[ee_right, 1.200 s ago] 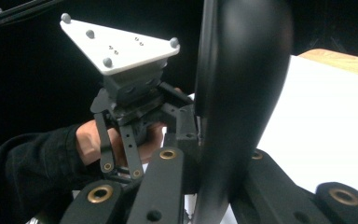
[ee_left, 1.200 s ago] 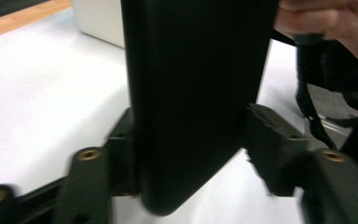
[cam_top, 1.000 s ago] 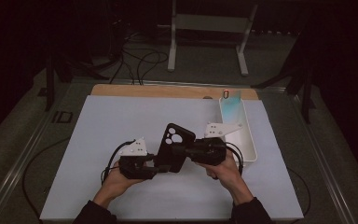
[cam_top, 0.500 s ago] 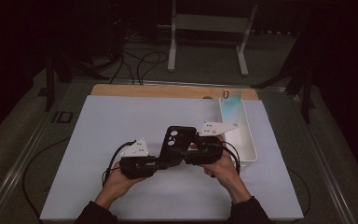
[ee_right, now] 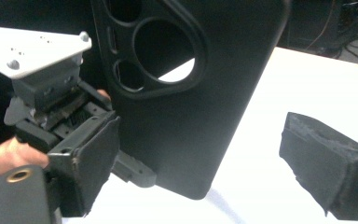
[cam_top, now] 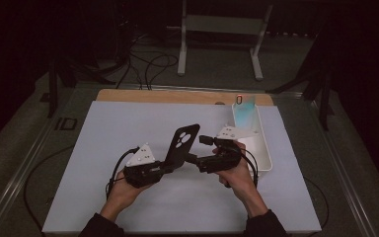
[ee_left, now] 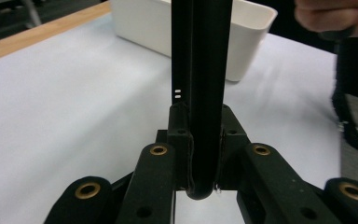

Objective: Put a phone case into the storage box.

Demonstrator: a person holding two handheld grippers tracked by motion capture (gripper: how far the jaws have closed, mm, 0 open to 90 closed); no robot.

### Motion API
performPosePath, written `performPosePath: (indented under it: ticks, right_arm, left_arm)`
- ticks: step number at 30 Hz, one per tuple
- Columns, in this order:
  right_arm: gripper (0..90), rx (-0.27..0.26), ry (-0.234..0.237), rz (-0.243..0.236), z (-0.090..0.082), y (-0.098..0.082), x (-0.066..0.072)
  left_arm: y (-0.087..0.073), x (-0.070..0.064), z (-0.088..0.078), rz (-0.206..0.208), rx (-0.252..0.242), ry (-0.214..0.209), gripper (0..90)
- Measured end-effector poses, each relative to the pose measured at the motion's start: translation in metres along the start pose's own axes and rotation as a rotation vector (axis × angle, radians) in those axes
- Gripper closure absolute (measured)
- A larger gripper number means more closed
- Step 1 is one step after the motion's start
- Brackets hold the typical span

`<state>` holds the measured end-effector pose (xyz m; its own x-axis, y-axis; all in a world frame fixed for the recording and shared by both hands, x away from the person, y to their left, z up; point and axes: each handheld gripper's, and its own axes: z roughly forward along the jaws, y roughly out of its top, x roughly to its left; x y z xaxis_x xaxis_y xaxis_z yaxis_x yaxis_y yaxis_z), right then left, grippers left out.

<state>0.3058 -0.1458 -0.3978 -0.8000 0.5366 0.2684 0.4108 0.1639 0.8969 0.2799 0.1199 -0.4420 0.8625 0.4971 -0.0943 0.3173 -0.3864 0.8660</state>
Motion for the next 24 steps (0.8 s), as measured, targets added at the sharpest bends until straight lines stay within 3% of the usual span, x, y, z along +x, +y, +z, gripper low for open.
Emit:
performPosePath:
  ticks: [5,15,24]
  right_arm:
    - [9.2,-0.029,-0.012,0.012,-0.002,0.003,0.001]
    - [9.1,-0.1,-0.032,0.035,-0.002,0.012,0.009]
    - [9.2,-0.109,-0.044,0.086,0.004,0.017,0.011]
  left_arm:
    - [-0.001,-0.001,0.002,-0.003,0.008,0.029,80.9]
    - [-0.002,-0.003,0.004,-0.013,0.005,0.045,80.9]
    - [-0.003,-0.006,0.008,-0.011,0.009,0.044,81.0]
